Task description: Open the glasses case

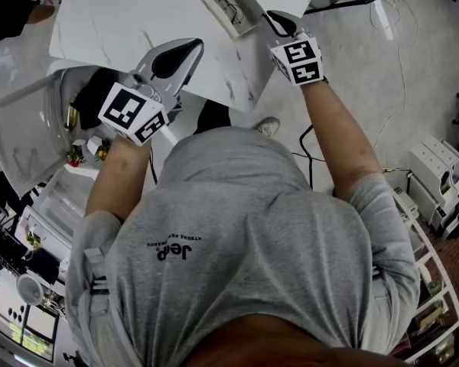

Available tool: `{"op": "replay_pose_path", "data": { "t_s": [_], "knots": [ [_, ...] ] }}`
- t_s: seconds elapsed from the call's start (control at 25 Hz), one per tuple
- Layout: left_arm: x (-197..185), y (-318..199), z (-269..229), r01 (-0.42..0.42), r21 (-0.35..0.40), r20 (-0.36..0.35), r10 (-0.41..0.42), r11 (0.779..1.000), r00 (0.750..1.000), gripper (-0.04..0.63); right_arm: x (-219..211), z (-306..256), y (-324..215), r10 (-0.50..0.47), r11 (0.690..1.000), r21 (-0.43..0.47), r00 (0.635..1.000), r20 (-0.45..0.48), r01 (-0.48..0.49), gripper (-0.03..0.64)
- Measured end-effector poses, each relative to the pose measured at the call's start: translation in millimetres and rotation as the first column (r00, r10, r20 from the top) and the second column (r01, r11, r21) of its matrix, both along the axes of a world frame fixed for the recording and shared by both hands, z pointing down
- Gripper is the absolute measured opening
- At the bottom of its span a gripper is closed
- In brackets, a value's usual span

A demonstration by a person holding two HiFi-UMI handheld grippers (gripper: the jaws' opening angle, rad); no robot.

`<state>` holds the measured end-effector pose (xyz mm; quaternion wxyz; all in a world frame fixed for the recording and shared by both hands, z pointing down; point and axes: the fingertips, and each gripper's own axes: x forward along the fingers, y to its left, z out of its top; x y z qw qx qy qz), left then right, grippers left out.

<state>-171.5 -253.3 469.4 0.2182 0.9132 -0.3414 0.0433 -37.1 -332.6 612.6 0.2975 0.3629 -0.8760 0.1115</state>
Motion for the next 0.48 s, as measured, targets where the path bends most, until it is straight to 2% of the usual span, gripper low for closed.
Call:
{"op": "replay_pose_path", "data": {
  "t_s": [0.24, 0.48],
  "knots": [
    [13.1, -1.7, -7.8, -0.025, 0.013, 0.001, 0.025, 1.000, 1.000, 0.049, 13.3, -19.1, 5.6, 0.024, 1.000, 0.016, 0.999, 0.046, -0.025, 0.056],
    [45.5, -0.7, -27.1, -0.084, 0.045, -0.003, 0.084, 0.995, 0.996, 0.049, 51.1, -62.4, 19.2, 0.087, 0.993, 0.071, 0.990, 0.114, -0.096, 0.064]
  ]
}}
